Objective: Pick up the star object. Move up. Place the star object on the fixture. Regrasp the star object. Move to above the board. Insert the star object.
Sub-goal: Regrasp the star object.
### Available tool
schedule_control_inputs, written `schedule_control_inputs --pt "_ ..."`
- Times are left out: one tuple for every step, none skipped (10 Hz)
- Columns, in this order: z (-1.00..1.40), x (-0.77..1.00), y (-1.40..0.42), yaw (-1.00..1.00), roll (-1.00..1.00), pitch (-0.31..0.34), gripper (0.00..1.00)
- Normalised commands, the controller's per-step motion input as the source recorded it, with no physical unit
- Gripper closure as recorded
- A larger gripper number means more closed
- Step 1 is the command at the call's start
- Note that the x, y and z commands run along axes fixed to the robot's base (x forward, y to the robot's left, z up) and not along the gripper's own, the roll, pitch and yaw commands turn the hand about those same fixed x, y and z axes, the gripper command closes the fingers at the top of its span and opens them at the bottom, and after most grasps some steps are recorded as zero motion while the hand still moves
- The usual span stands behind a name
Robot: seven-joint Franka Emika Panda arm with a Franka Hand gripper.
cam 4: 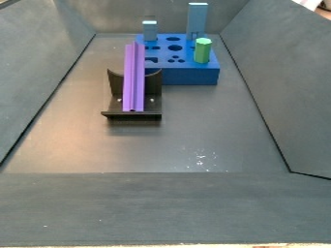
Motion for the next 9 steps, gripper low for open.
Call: schedule_control_inputs --pt "0.0 0.08 -0.03 0.06 1.0 0.116 0.0" --pt "0.0 0.09 -0.04 0.07 1.0 0.136 0.0" --pt "-0.01 0.1 -0.04 0.09 1.0 0.165 0.0" --pt "0.0 0.1 -0.04 0.1 1.0 0.18 0.0" --pt "0.0 0.1 -0.04 0.14 1.0 0.209 0.0" --pt "-0.01 0.1 -0.05 0.18 1.0 0.233 0.0" --pt "-0.01 0.1 -0.05 0.23 0.86 0.227 0.0" --pt "-0.01 0.11 -0.05 0.25 0.67 0.195 0.0" --pt "-0.01 0.12 -0.05 0.26 0.42 0.142 0.0"
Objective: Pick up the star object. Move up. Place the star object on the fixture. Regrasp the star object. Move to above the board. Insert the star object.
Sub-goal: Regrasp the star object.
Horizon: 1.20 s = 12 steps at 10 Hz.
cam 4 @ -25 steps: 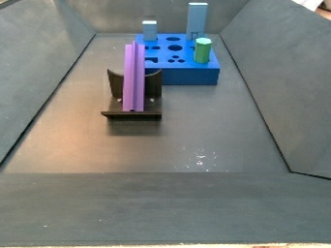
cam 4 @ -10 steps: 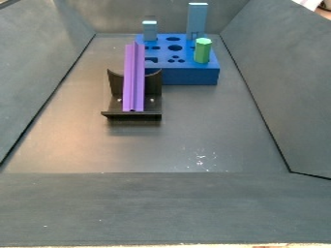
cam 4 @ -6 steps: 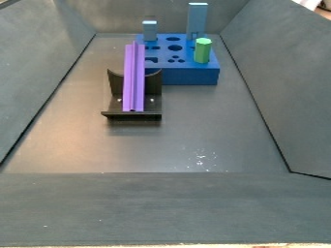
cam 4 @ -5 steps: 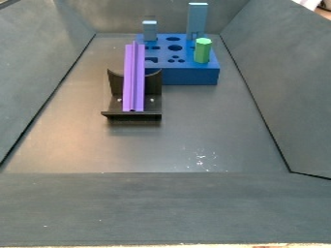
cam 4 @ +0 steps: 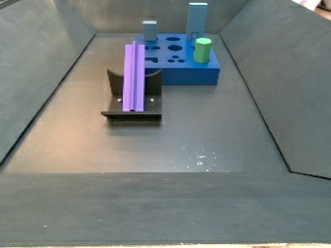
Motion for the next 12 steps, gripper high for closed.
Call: schedule_control_inputs --pt "0.0 0.12 -0.04 0.26 0.32 0.115 0.0" --pt "0.0 0.11 -0.04 0.26 0.21 0.058 0.0" --pt "-0.01 0.09 -0.04 0.24 0.19 0.022 0.0" --pt "0.0 0.08 -0.05 0.22 0.18 -0.001 0.0" --pt "-1.0 0.04 0.05 0.21 0.14 0.009 0.0" --pt "-1.0 0.04 0.05 0.18 0.13 -0.001 0.0" --pt "-1.0 0.05 0.04 0.15 0.12 -0.036 0.0" --pt "-1.0 0.06 0.04 0.12 0.1 -0.075 0.0" --pt "-1.0 0.07 0.04 0.1 0.09 -0.088 0.0" --pt "-1.0 0.07 0.03 0.08 0.08 -0.097 0.0" --pt "-1.0 0.08 0.03 0.03 0.08 -0.103 0.0" --pt "-1.0 0.08 0.03 0.02 0.08 -0.102 0.0"
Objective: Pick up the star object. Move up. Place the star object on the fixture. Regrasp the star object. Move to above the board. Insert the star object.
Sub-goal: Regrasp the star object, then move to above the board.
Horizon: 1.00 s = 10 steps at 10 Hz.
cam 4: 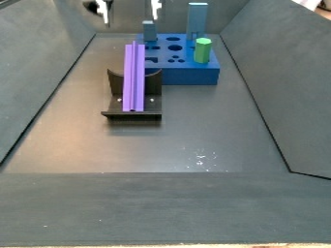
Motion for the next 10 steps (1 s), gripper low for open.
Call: schedule_control_inputs --pt "-1.0 0.09 0.02 -0.01 0.07 -0.09 0.0" --pt "-1.0 0.09 0.02 -0.02 0.07 -0.079 0.0" --pt "-0.95 0.09 0.01 -0.03 0.07 -0.06 0.0" --pt "-0.85 0.08 0.01 -0.03 0.07 -0.051 0.0" --pt "-0.67 0.07 0.0 -0.03 0.07 -0.025 0.0" --pt "-0.54 0.07 0.0 -0.03 0.07 -0.009 0.0" --pt "-0.41 0.07 0.0 -0.01 0.07 0.003 0.0" --pt "-0.25 0.07 0.0 0.0 0.07 0.018 0.0" --pt "0.0 0.0 0.0 0.0 0.0 0.0 1.0" --pt "1.0 -0.14 0.2 0.03 -0.13 -0.308 1.0"
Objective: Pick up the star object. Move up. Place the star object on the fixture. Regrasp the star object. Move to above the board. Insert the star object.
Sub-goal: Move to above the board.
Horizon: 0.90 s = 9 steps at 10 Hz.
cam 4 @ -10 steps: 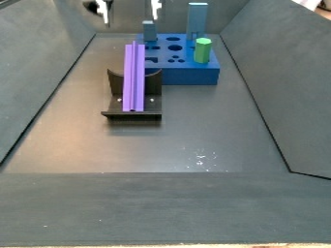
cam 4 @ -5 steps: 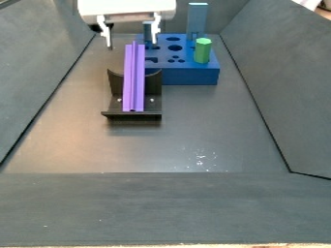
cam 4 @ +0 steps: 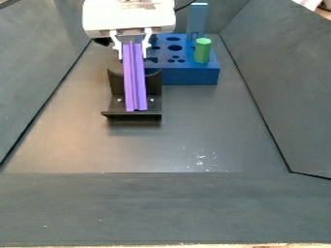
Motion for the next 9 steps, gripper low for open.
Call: schedule_control_inputs --pt "1.0 -0.14 0.2 0.02 -0.14 -0.31 1.0" --pt "1.0 -0.14 0.19 -0.03 -0.14 -0.315 1.0" --pt "1.0 -0.14 0.18 -0.06 -0.13 -0.311 1.0" --pt "1.0 -0.14 0.18 -0.11 -0.12 -0.273 1.0" --pt "1.0 -0.14 0.17 -0.15 -0.11 -0.231 1.0" --pt "1.0 -0.14 0.17 -0.2 -0.1 -0.172 1.0" --pt "1.0 -0.14 0.17 -0.21 -0.1 -0.141 1.0" --pt "1.0 -0.14 0.16 -0.22 -0.1 -0.088 1.0" --pt "1.0 -0.14 0.16 -0.22 -0.1 -0.043 1.0"
